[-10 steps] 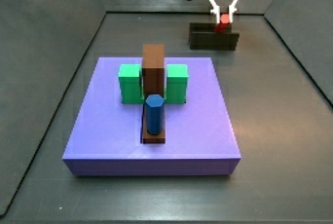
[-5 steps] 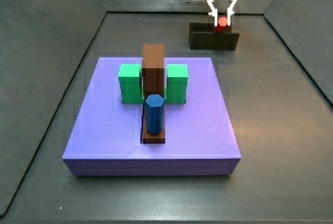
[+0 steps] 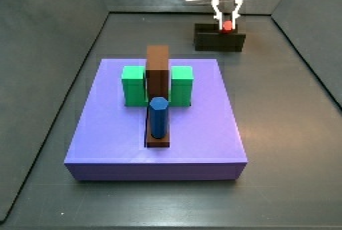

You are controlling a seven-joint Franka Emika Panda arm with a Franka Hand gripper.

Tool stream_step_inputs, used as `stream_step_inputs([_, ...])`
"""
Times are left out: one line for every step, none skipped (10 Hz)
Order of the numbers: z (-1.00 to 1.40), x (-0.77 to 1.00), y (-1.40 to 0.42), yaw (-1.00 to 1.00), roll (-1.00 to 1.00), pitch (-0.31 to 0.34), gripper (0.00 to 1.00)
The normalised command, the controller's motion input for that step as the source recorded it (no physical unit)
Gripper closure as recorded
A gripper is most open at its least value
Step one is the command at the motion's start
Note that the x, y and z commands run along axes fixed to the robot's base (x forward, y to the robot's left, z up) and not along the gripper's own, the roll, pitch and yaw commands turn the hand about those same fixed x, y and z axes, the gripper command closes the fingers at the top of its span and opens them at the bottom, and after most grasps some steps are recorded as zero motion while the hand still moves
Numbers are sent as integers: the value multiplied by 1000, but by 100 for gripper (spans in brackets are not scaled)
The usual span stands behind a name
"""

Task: Pick up the red object. Move up. Place the red object on the fixture. Regrasp the red object. Move to above the board. Insert the red object.
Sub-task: Place the red object on the fixture.

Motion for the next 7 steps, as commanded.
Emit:
stream_step_inputs([0,17,0,0,0,0,100])
stream_step_inputs([23,26,0,0,-174,54,100])
stream_step_inputs([0,51,0,0,-160,17,100])
stream_step_inputs([0,111,0,0,-286,0,100])
stream_step_inputs([0,106,0,0,-257,0,100])
stream_step_inputs([0,80,9,0,-209,0,100])
stream_step_inputs([-51,0,9,0,-174,0,100])
